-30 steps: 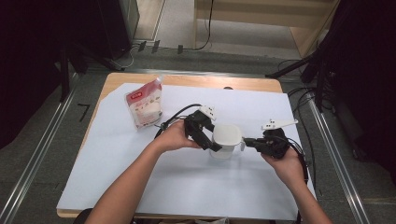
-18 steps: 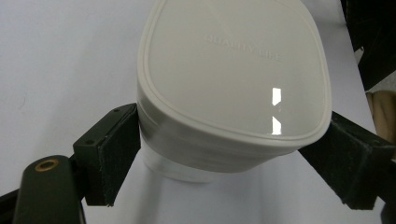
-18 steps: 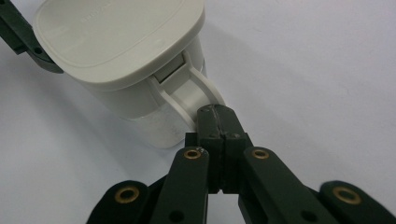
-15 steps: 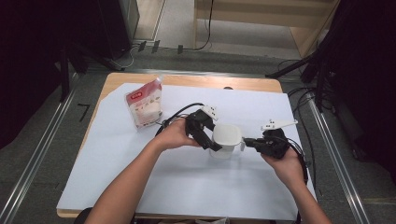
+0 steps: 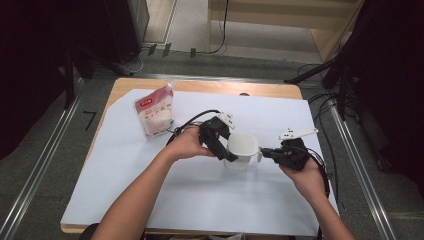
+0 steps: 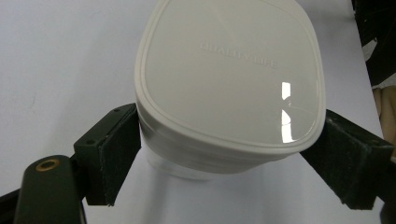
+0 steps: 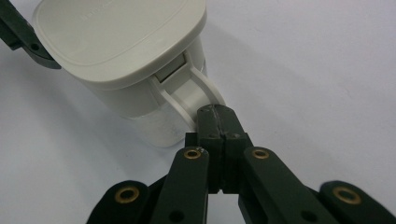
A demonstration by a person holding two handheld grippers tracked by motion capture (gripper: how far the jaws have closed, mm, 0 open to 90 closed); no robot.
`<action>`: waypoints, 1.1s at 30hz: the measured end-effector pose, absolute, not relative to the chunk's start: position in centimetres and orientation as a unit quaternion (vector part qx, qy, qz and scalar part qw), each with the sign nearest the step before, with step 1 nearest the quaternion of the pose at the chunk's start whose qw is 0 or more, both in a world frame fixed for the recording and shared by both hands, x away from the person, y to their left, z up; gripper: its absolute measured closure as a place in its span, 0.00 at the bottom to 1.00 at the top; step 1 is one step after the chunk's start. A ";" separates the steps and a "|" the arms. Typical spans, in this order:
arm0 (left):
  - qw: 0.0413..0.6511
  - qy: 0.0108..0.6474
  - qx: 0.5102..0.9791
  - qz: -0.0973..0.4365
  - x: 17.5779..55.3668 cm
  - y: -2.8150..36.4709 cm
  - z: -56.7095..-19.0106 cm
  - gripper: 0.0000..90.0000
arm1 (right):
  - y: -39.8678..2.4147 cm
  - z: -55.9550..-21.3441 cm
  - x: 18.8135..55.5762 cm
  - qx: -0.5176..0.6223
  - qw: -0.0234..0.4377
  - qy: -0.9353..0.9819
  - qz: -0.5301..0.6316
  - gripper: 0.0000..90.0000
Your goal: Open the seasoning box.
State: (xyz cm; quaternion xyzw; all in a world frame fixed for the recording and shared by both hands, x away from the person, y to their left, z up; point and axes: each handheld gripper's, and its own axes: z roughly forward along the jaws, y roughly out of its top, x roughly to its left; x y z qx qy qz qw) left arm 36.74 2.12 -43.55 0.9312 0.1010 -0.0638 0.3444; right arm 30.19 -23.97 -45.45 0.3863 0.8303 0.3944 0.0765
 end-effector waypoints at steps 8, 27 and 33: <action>0.363 0.097 0.924 -0.065 36.9 2.6 -42.9 0.18 | -23.9 -45.5 30.2 0.385 0.072 0.830 0.397 1.00; 0.344 0.088 0.934 -0.039 36.3 2.2 -41.6 0.19 | -23.7 -45.4 30.1 0.382 0.072 0.831 0.398 1.00; 0.355 0.085 0.930 -0.029 36.1 2.2 -40.9 0.19 | -23.7 -45.3 30.1 0.382 0.071 0.831 0.399 1.00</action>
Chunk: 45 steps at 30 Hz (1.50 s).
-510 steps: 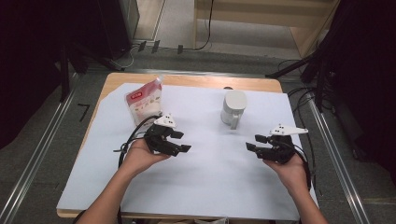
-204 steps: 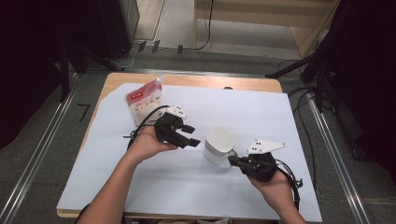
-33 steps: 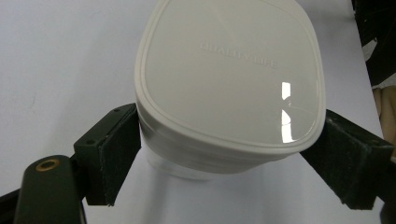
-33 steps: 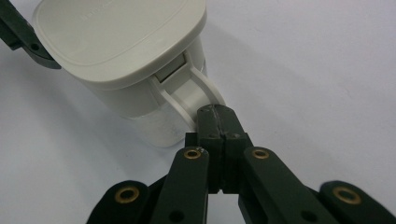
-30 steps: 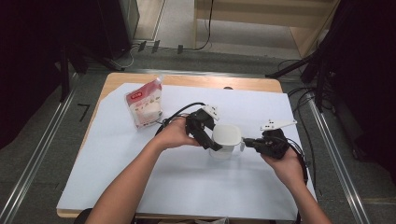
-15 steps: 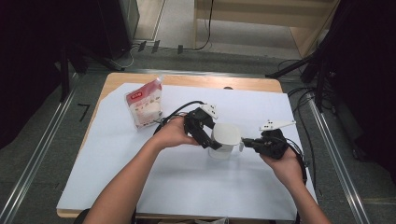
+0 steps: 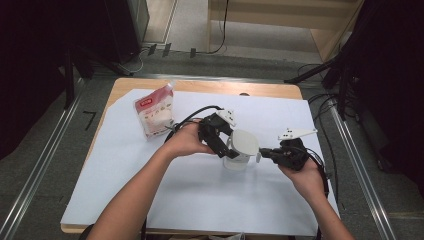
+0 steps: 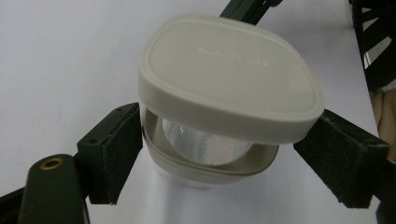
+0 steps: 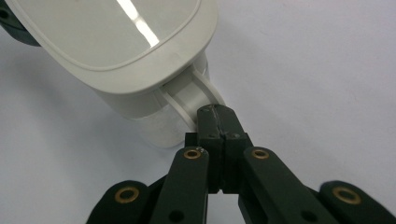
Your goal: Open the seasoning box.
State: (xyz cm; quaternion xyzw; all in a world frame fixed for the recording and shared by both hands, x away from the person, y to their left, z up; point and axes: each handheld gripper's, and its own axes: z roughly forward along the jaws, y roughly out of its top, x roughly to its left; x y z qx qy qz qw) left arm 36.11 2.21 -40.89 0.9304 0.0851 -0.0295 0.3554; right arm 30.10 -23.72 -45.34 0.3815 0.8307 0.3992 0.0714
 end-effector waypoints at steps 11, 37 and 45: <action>0.352 0.056 0.931 -0.074 35.6 2.0 -39.3 0.60 | -23.7 -45.2 30.1 0.377 0.071 0.831 0.402 1.00; 0.323 0.032 0.940 -0.108 35.3 -0.3 -37.5 0.96 | -23.8 -45.3 29.9 0.378 0.073 0.829 0.405 1.00; 0.338 0.041 0.933 -0.116 35.3 -1.2 -37.4 0.96 | -23.8 -45.3 29.9 0.380 0.071 0.828 0.407 1.00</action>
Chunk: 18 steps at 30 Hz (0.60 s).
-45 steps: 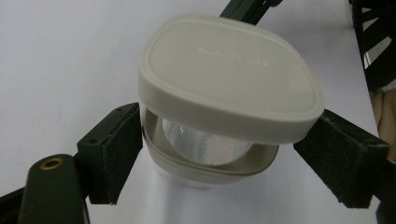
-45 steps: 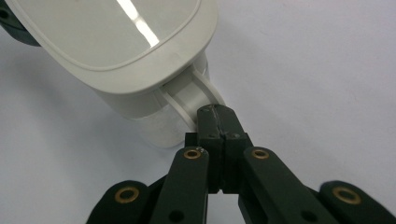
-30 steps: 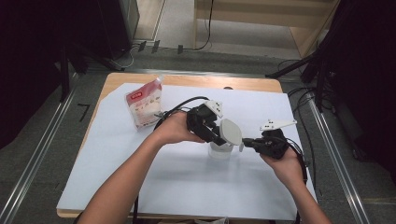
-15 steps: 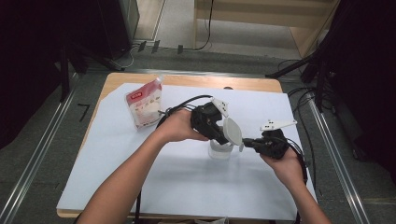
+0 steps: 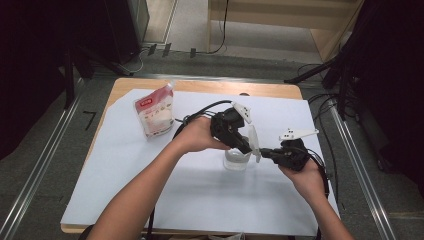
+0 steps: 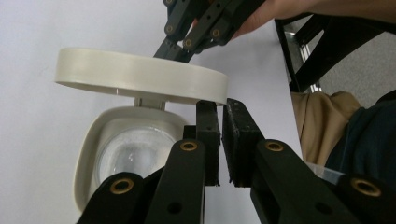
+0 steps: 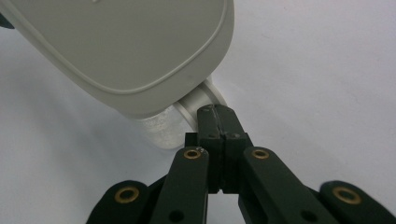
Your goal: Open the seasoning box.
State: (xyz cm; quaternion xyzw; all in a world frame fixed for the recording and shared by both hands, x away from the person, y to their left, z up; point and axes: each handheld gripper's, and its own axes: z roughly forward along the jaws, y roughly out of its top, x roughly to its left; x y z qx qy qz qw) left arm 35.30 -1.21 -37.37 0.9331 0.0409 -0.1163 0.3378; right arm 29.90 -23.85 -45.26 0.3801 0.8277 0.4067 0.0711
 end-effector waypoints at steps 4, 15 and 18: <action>0.340 0.039 0.932 -0.116 35.3 -1.5 -37.3 0.96 | -23.8 -45.2 29.9 0.380 0.072 0.828 0.406 1.00; 0.338 0.042 0.933 -0.115 35.1 -2.9 -37.3 0.95 | -23.8 -45.3 29.8 0.380 0.076 0.827 0.407 1.00; 0.333 0.040 0.935 -0.113 35.1 -3.4 -37.3 0.96 | -23.8 -45.3 29.8 0.377 0.077 0.828 0.408 1.00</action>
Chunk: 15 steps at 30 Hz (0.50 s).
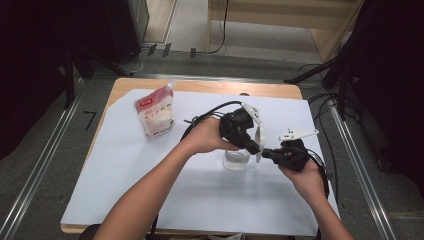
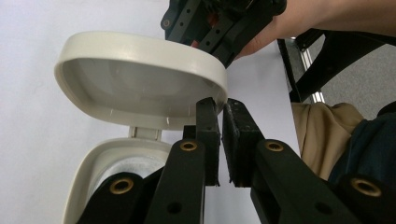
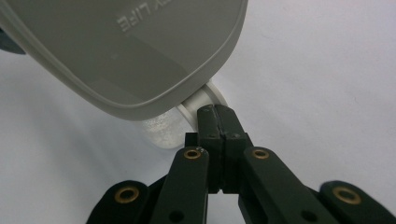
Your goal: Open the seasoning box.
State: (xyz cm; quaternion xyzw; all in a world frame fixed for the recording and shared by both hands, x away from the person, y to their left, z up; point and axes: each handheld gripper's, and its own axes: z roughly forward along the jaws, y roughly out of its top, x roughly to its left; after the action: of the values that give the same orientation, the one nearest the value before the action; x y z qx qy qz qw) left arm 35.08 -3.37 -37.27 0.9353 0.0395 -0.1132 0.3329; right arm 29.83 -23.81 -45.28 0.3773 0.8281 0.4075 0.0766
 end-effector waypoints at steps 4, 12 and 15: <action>0.333 0.039 0.935 -0.115 34.9 -3.9 -37.4 0.96 | -23.8 -45.3 29.8 0.379 0.076 0.828 0.407 1.00; 0.327 0.047 0.937 -0.114 35.1 -3.6 -37.3 0.91 | -23.8 -45.3 29.8 0.378 0.075 0.828 0.408 1.00; 0.324 0.053 0.938 -0.111 35.2 -3.1 -37.1 0.86 | -23.9 -45.2 29.9 0.376 0.072 0.828 0.410 1.00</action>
State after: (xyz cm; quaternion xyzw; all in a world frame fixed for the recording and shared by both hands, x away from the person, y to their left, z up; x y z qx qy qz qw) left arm 35.20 -3.11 -37.14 0.9379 0.0527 -0.1109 0.3243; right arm 29.85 -23.92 -45.21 0.3763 0.8277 0.4099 0.0720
